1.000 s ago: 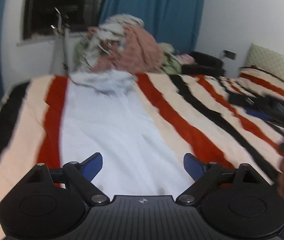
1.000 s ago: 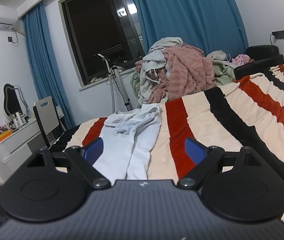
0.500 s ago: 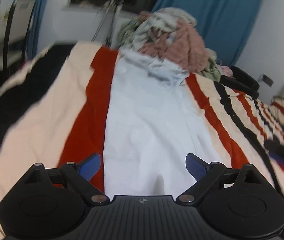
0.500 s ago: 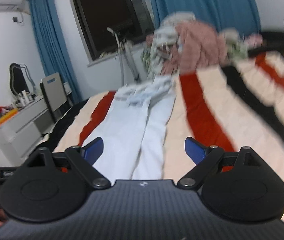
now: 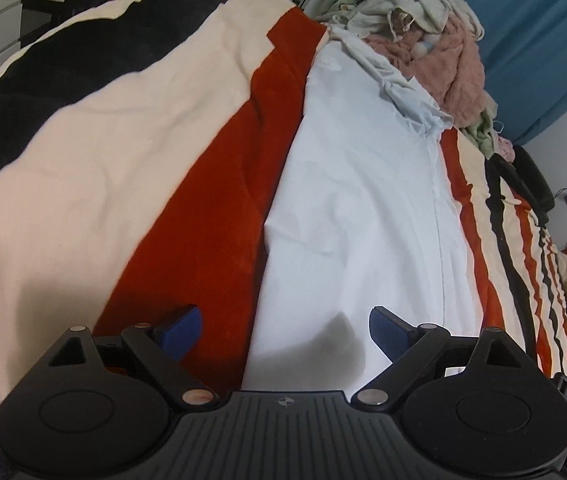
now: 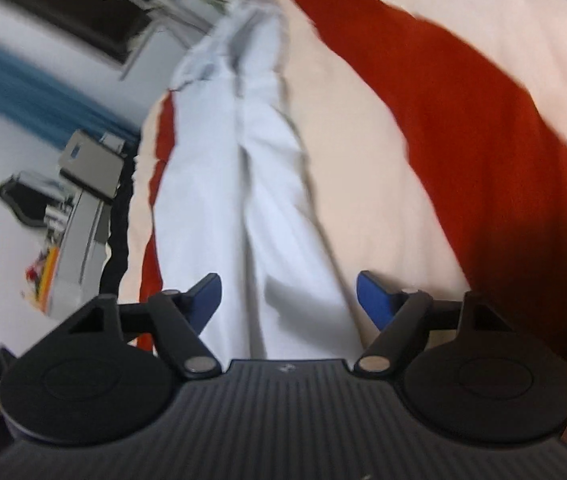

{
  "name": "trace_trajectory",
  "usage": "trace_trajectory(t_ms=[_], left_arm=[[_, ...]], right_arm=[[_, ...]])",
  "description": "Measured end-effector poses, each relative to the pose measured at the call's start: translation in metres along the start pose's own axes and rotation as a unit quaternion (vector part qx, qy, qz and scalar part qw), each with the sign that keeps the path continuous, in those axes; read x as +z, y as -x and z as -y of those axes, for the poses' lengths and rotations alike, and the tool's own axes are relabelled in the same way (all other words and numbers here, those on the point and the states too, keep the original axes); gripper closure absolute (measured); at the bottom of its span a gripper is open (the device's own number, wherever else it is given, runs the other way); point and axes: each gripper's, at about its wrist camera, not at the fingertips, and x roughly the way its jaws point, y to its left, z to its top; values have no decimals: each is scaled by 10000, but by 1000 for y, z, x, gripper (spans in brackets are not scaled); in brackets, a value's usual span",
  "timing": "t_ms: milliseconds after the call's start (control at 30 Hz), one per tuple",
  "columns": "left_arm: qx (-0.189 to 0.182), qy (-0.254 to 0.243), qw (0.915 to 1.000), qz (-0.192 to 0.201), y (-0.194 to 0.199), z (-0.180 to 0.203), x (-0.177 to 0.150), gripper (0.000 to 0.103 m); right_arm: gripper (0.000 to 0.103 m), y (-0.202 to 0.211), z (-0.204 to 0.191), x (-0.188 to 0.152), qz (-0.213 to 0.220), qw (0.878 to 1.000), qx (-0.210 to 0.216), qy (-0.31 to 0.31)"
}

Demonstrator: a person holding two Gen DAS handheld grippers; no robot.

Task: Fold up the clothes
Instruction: 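Lower both grippers to the strip's end and close them on it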

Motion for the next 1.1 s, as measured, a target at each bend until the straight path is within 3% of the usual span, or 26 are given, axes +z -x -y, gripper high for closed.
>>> trace_trajectory(t_ms=[100,167,333,433,600,733,833,933,1100], left_arm=[[-47,167,9998,-45,4,-5,-2,16],[-88,278,9995,-107,6,-8,-3,19],[-117,451,9984,-306,9,-13,-15,30],[-246,560,9974,-384,12,-15,-22,36],[-312,530,9967,-532,14,-14,-33,36],[-299,274,9969,-670,15,-6,-43,37],[-329,27,9969,-713,16,2,-53,39],[-257,-84,9967,-765,14,6,-58,56],[-444,440,9949,-787,12,-6,-55,84]], right_arm=[[37,3,8,-6,-64,9995,-29,-299],[48,4,10,-11,-126,9992,-108,-372],[53,10,10,-27,-302,9988,-104,-367],[77,17,8,-40,-348,9988,-26,-345],[76,22,3,-57,-366,9991,-133,-166],[75,18,0,-56,-328,9981,-511,-137],[74,13,1,-58,-460,9976,-463,-225],[73,8,1,-60,-630,9966,-466,-242],[73,1,-1,-62,-769,9949,-633,-181]])
